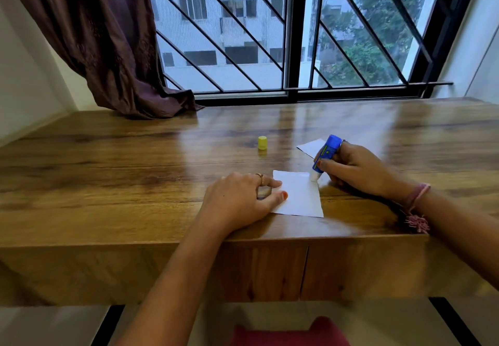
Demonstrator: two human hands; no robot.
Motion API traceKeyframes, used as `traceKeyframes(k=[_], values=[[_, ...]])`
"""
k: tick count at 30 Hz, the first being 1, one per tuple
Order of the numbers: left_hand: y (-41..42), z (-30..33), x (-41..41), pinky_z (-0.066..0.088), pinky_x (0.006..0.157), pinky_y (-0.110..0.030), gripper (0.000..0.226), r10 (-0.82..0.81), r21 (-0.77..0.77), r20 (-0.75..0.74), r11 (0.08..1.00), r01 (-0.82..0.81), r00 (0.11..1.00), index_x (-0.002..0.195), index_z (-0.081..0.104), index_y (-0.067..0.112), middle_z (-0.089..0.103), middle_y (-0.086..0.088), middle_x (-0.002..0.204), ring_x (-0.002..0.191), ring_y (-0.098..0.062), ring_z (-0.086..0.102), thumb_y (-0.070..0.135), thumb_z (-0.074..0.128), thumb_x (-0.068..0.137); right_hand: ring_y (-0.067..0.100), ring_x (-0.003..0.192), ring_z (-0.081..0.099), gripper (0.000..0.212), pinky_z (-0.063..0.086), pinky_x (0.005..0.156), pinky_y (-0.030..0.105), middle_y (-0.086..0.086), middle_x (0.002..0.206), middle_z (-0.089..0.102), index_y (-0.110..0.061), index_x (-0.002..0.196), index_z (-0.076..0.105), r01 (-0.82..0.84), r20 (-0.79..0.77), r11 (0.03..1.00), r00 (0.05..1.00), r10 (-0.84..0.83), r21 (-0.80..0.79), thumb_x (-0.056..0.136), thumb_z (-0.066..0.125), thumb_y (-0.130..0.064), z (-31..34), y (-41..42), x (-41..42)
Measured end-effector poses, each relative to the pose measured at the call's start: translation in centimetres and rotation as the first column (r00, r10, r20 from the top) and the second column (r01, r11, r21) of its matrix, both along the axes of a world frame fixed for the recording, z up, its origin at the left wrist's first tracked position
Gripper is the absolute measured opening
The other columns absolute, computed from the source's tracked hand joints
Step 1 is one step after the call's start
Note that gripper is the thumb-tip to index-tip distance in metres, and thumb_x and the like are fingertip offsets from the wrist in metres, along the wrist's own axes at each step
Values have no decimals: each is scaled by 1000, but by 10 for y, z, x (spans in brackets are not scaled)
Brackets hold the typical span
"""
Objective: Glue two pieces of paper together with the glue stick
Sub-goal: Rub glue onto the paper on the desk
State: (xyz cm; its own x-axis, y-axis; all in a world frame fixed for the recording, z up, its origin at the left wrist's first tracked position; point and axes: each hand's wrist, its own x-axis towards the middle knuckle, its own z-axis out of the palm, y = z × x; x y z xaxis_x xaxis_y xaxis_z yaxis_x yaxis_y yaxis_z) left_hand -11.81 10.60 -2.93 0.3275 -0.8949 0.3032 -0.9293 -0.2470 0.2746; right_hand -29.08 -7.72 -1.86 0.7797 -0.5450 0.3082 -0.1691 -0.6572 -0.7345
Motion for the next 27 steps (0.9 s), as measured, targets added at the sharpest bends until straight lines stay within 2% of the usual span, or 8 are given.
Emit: traceKeyframes(k=[2, 7, 13, 16, 19, 23, 25, 27], values=[[0, 0, 0, 44, 69, -32, 42, -2, -1, 5, 1000, 2, 1000, 115, 59, 51, 53, 18, 70, 84, -17, 59, 71, 44, 81, 2, 43, 53, 12, 40, 44, 13, -6, 49, 54, -9, 90, 60, 22, 14, 1000, 1000, -22, -6, 90, 59, -21, -1, 0, 2], [-1, -1, 1, 40, 66, -31, 42, 0, 6, 22, 1000, 0, 1000, 115, 59, 51, 37, 16, 57, 84, -17, 59, 71, 44, 81, 8, 42, 48, 14, 38, 43, 19, -6, 46, 53, -4, 94, 61, -32, -6, 999, 999, 32, 27, 90, 57, -18, 1, 1, -2], [-2, -2, 1, 40, 65, -30, 42, -6, -1, 31, 1000, 6, 999, 115, 59, 50, 37, 16, 55, 73, -15, 53, 71, 44, 82, 3, 44, 50, 15, 39, 47, 16, -6, 52, 52, -4, 93, 62, 1, 14, 999, 1000, 0, -33, 89, 60, -18, 1, 4, -1], [-1, -2, 1, 43, 68, -31, 42, -2, 2, 20, 1000, 2, 1000, 115, 59, 51, 37, 16, 55, 81, -17, 58, 71, 44, 81, 5, 43, 47, 15, 37, 46, 18, -8, 49, 51, -2, 93, 62, -18, 1, 999, 1000, 18, -37, 89, 59, -17, 0, 5, -3], [-2, -2, 1, 45, 70, -32, 41, -8, 10, 9, 1000, 8, 1000, 115, 59, 51, 38, 15, 59, 85, -17, 59, 71, 44, 81, 4, 44, 48, 15, 38, 45, 15, -3, 55, 51, -2, 91, 61, 33, 40, 999, 999, -32, -31, 89, 60, -18, 1, 6, -2], [-2, -1, 1, 45, 71, -34, 41, -8, 7, 0, 1000, 8, 1000, 114, 59, 51, 44, 12, 63, 87, -18, 60, 70, 45, 81, 11, 53, 48, 7, 40, 55, 28, 6, 64, 53, -7, 91, 63, -42, 7, 998, 999, 42, -55, 89, 60, -13, 2, 11, -5], [-1, -1, 1, 44, 71, -33, 41, -6, 7, 1, 1000, 6, 1000, 115, 59, 51, 41, 13, 61, 87, -18, 60, 70, 45, 81, 16, 57, 47, 9, 39, 58, 34, 8, 65, 52, -4, 91, 63, -51, 8, 997, 999, 51, -51, 88, 60, -12, 1, 12, -6], [-1, -1, 1, 44, 70, -33, 41, -6, 7, 1, 1000, 6, 1000, 115, 59, 51, 40, 14, 59, 86, -18, 60, 70, 45, 82, 15, 57, 46, 14, 38, 59, 35, 6, 64, 49, -2, 91, 63, -17, 22, 997, 1000, 18, -69, 87, 60, -15, 1, 11, -6]])
